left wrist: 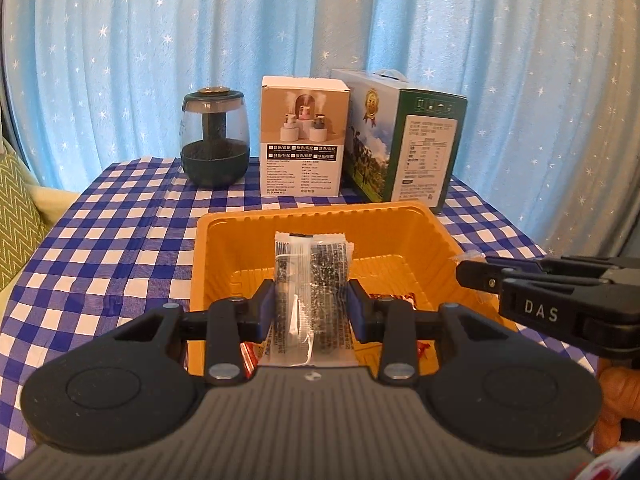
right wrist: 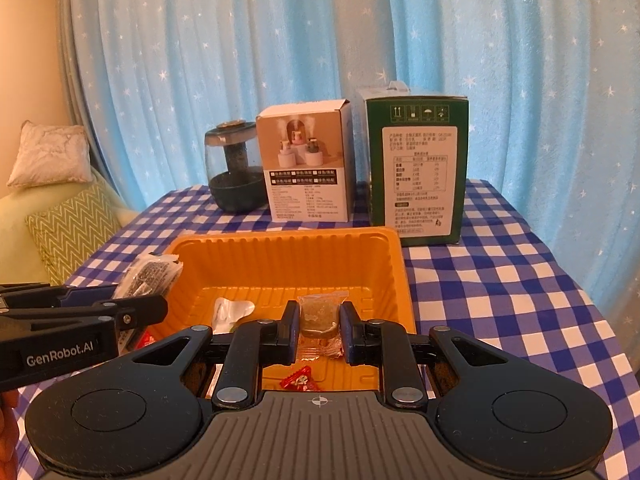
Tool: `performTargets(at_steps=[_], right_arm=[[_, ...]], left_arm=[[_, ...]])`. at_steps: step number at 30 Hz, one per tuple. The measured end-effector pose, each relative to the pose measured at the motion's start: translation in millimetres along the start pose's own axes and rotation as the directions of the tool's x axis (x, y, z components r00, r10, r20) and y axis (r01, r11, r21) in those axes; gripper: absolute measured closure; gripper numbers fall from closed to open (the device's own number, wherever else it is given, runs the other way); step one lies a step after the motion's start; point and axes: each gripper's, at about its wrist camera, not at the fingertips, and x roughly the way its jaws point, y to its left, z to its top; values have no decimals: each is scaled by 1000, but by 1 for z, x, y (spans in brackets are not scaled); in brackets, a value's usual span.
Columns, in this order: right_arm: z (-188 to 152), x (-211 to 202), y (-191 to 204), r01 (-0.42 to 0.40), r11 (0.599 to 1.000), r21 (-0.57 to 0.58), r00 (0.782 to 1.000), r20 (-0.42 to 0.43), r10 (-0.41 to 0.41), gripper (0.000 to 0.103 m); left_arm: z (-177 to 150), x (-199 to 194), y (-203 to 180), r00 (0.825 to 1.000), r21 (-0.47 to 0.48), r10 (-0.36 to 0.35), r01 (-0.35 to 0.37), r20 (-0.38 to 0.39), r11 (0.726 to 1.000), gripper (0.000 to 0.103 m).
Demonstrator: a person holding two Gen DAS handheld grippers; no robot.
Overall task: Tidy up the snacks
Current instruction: 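Carry both snacks over the orange tray and open both grippers, then move both grippers back from the tray toward the snack pile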
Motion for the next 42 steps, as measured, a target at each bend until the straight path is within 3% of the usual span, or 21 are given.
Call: performTargets(at_steps=[13,18,28,42], right_arm=[[11,26,-4,-24,998,57,999,-23,25,82],[9,32,0,-31,997,63,999,-37,34,82],[8,33,1,-36,996,82,998,-42,40,82],[11,32,-2,-84,987,135,996,-26,88,81]], left_arm=[[6,30,24,999,-75,-10,7,-38,997,69],[5,36,27,998,-98,-51,48,-34,994,68],[6,30,35,1000,-100,-8,5,-26,995,67],[7,29,35,1000,-99,-12,10,-28,995,63]])
